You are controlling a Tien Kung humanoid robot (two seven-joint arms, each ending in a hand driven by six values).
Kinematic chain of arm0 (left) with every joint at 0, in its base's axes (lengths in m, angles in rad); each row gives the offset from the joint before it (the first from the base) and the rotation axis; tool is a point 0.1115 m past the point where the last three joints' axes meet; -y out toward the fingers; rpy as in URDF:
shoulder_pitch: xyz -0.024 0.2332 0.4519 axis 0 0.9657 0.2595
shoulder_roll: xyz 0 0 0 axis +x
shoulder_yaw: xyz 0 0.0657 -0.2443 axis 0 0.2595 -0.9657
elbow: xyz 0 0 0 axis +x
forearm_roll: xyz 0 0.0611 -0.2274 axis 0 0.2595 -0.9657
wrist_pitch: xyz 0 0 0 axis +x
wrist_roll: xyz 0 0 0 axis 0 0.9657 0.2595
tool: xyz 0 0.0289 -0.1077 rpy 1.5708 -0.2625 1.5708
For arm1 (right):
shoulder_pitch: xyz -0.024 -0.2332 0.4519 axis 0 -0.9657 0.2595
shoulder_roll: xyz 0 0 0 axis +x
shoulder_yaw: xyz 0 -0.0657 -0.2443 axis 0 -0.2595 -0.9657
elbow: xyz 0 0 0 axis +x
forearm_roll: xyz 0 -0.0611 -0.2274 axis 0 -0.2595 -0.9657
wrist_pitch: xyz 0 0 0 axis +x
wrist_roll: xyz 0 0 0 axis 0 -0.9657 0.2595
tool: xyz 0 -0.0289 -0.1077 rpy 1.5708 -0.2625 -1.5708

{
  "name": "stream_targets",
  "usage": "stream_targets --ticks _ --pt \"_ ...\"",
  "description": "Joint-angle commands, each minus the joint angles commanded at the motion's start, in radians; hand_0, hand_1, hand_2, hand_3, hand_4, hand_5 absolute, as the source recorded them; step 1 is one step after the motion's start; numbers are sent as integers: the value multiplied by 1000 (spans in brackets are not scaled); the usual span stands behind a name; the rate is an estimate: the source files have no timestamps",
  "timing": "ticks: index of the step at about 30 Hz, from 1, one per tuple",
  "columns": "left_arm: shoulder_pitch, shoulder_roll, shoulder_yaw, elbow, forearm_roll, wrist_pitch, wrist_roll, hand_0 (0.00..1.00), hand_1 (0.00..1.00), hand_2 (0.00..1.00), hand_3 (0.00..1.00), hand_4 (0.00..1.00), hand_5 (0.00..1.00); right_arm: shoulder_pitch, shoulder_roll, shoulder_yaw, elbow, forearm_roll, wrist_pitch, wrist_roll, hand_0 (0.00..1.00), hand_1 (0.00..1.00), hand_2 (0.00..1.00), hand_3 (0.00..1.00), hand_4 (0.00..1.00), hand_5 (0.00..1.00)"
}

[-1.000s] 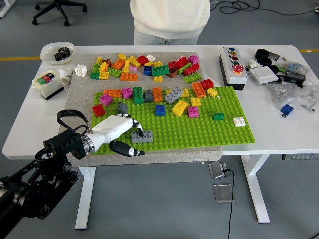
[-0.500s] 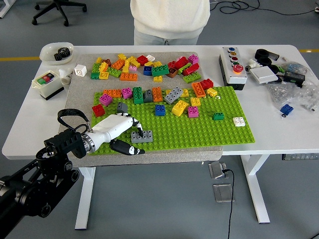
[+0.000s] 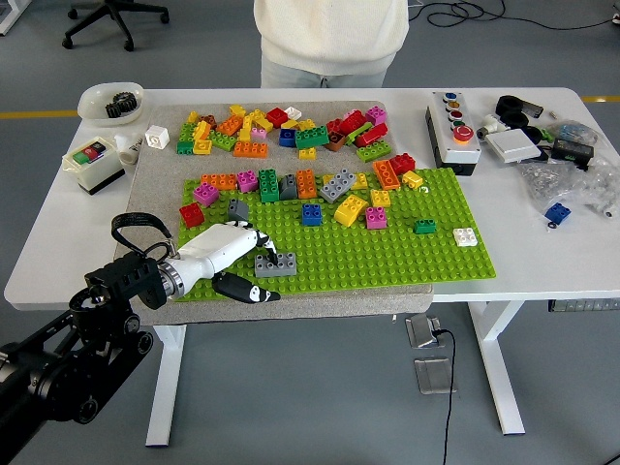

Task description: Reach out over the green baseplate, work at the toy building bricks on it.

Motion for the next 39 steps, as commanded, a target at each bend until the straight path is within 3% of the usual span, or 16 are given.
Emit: stream_targets --ticks 10,24,39 --pt "6 6 0 -15 0 -15 3 905 745 761 602 915 471 -2 0 0 0 -1 0 0 727 607 614 521 716 523" --pt "19 19 -122 -196 0 -25 12 897 729 739 603 914 471 -6 0 2 0 -6 1 0 727 607 614 521 715 523" --pt "-27 32 -190 -170 0 1 12 871 738 723 649 915 474 -4 -1 2 0 -8 1 -1 727 607 614 521 716 523"
